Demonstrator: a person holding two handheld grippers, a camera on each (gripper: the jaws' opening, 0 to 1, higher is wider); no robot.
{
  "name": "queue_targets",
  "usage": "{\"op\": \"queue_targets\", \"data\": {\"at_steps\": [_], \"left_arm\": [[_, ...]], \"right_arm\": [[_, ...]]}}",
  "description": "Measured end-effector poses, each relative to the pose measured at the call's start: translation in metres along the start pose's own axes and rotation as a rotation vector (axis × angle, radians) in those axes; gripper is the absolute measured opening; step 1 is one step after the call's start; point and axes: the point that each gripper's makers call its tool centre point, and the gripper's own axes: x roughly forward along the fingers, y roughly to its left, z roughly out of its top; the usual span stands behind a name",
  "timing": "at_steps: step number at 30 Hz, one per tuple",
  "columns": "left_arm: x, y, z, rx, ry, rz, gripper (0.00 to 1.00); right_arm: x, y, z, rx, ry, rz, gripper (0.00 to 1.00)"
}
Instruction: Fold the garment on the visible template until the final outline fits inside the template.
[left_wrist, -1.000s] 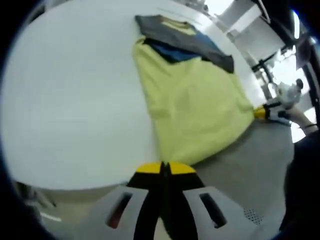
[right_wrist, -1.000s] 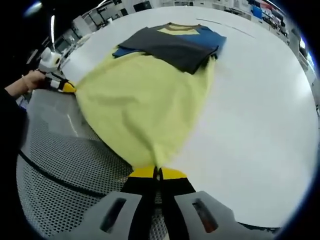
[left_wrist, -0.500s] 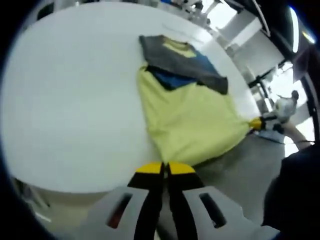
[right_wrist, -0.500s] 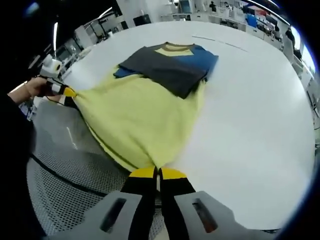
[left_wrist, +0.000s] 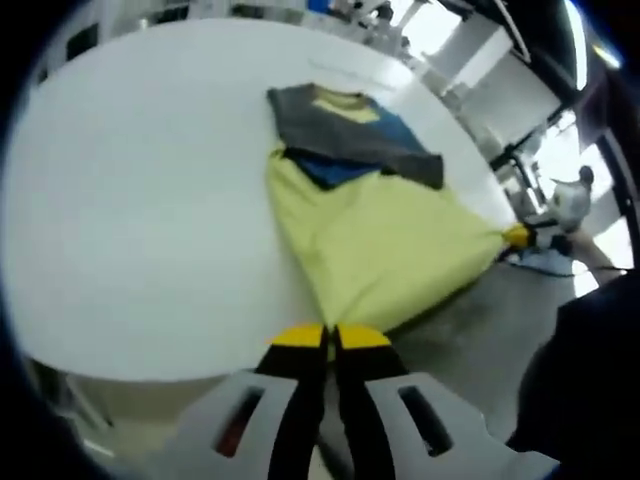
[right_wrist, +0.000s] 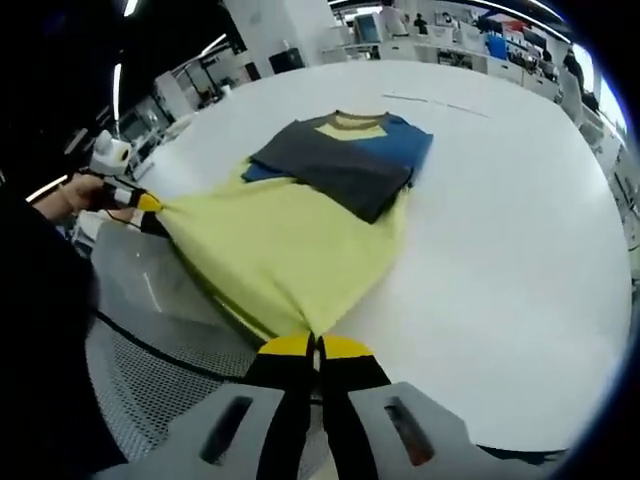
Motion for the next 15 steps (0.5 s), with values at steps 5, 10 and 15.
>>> {"op": "queue_targets", "data": {"at_steps": [5, 10, 15], "left_arm": [[-0.009, -0.003, 0.002, 0.009, -0.011, -0.006, 0.0], [-0.018, -0.007, 0.004, 0.014, -0.02, -0.011, 0.0], [-0.028, -0.01, 0.006, 0.018, -0.029, -0.025, 0.0]], "right_arm": [[-0.009, 0.005, 0.003, 0.003, -0.015, 0.015, 0.02], [-0.017, 0.01, 0.006, 0.004, -0.028, 0.028, 0.02], [-0.026, 0.014, 0.008, 0.005, -0.036, 0.038, 0.02]]}}
